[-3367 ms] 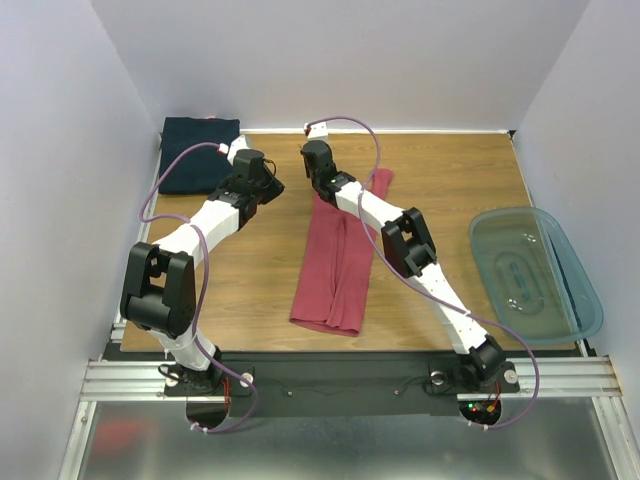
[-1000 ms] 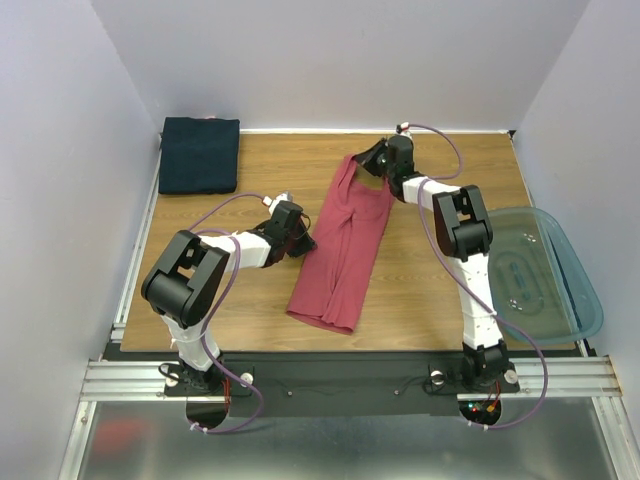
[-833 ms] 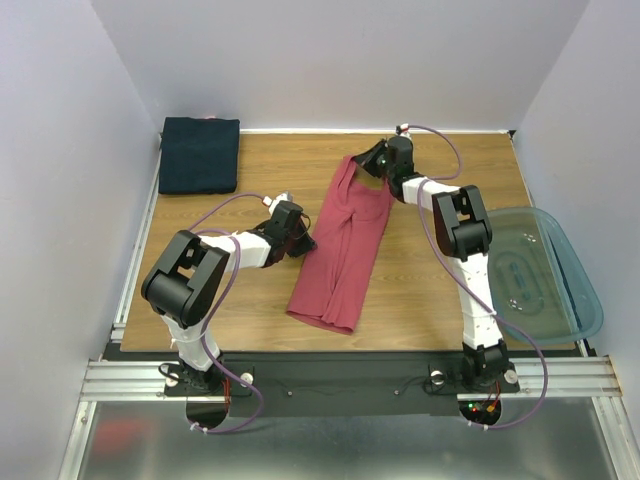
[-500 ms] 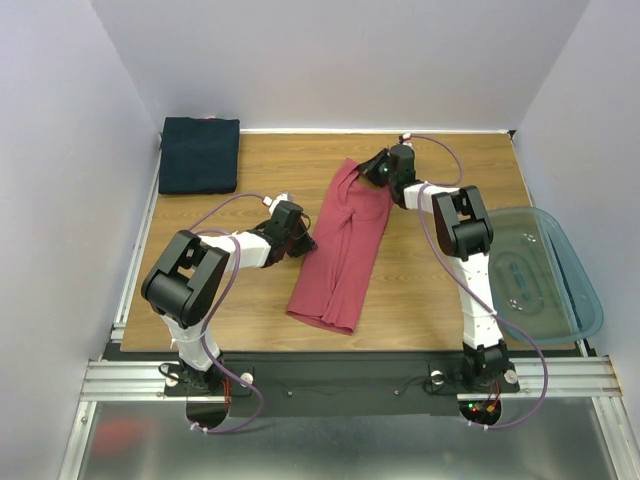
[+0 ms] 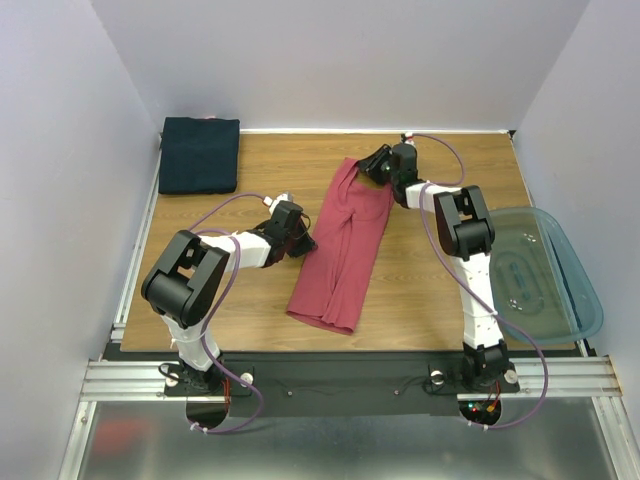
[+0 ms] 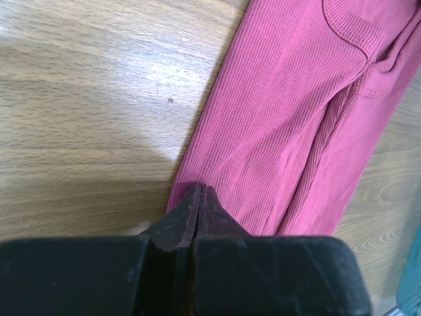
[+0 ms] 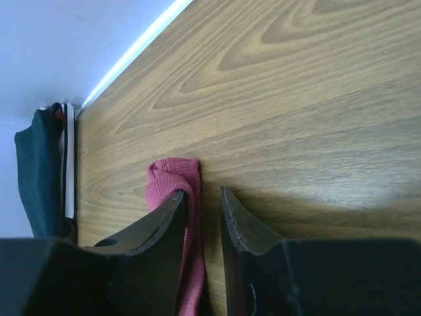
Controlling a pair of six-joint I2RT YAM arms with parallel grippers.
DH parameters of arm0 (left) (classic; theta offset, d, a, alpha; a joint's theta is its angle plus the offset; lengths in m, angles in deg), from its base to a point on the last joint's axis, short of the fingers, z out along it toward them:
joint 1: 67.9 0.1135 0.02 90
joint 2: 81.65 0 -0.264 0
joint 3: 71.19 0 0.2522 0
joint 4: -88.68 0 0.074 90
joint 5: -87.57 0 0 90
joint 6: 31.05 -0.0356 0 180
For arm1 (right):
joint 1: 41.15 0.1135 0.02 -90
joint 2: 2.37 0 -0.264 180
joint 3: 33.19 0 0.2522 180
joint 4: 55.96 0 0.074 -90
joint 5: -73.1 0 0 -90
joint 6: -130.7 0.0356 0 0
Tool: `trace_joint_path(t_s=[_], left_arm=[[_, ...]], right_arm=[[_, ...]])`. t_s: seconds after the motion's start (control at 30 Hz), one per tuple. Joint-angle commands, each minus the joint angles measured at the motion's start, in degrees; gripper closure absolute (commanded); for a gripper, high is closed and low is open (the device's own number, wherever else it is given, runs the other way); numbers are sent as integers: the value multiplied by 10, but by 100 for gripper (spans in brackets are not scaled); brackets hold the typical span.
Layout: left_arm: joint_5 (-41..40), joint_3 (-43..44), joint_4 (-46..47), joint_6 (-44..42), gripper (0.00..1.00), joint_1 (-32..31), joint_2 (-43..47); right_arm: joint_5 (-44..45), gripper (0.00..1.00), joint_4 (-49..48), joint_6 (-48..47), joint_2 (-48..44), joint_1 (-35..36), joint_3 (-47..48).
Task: Fold and stack the tank tops
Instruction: Fold the tank top
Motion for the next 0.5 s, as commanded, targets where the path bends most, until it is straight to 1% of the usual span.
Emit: trace_joint_path(t_s=[0.0, 0.1, 0.47], left_arm=[[4, 0, -24, -14, 100, -5, 14], [2, 4, -25, -17, 100, -5, 19], [-5, 25, -45, -36, 100, -5, 38]], right_arm=[[8, 66, 20, -10, -35, -11, 12], [17, 64, 42, -12, -47, -11, 10], [4, 64, 47, -14, -94, -13, -39]])
